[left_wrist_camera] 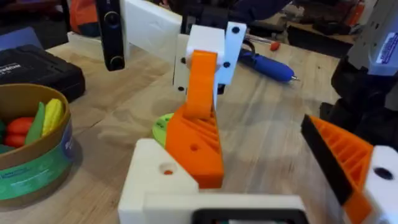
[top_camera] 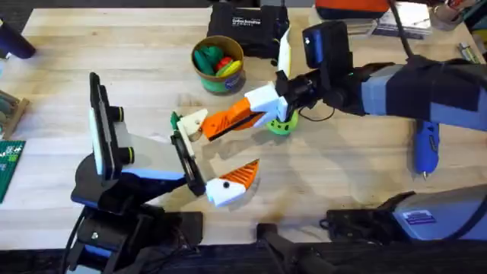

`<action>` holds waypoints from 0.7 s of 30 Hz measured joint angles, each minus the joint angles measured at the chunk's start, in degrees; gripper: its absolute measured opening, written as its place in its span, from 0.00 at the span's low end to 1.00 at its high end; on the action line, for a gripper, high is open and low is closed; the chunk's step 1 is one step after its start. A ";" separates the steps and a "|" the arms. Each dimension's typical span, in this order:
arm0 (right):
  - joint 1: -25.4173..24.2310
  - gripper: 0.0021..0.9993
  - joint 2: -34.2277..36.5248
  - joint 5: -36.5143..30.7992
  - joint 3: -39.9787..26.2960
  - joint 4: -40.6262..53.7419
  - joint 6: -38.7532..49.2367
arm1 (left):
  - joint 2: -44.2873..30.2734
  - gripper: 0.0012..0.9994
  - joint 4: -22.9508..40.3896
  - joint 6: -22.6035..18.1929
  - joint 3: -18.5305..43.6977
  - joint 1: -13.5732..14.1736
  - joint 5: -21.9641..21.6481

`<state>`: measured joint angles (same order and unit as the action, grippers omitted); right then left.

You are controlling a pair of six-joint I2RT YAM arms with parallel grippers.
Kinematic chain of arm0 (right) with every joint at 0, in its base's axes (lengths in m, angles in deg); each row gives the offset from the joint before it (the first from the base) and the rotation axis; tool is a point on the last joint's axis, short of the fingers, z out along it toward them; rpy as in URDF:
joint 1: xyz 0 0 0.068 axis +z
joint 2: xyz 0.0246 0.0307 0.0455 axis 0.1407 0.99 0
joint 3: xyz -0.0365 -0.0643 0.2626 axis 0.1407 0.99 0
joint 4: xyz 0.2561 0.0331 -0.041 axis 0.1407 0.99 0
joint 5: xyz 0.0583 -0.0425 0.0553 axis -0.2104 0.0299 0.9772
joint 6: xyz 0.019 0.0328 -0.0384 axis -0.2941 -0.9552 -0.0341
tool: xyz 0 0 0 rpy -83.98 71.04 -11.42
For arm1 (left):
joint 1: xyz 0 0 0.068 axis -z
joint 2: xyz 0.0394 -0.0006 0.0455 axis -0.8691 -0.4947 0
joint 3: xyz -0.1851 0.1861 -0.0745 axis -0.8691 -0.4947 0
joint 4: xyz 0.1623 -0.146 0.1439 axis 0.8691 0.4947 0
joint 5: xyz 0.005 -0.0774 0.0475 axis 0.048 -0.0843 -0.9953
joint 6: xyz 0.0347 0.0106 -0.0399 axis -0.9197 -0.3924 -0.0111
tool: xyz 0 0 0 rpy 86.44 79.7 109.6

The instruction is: Pick up the gripper from the table and insert it into the empty holder that is missing its gripper. Then pick up a screw, insert it into the mounting hole, and use the screwdriver to tighten it. Finally, clean up the table by picking up the vegetable and placing it into the bucket.

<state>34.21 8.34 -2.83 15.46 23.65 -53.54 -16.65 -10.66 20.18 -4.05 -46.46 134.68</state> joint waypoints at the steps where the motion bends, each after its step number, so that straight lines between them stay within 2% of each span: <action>1: 0.05 0.01 0.00 -0.47 0.00 -0.07 -0.41 | 0.00 0.99 0.00 0.09 0.00 0.00 -0.03; 5: 0.62 0.01 -0.02 -2.19 0.00 -1.57 -2.94 | -0.07 0.99 0.02 0.53 0.00 -0.07 -0.59; 14: 3.45 0.01 -0.02 -8.98 0.02 -9.97 -11.34 | -0.07 0.99 -0.30 0.62 0.00 -1.11 -4.94; 21: 5.27 0.01 1.14 -12.06 0.02 -13.52 -13.70 | -0.07 0.99 -0.33 0.91 0.02 -1.12 -6.17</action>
<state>39.48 9.48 -14.89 15.48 10.14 -67.24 -16.71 -10.99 21.09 -4.03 -47.59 128.51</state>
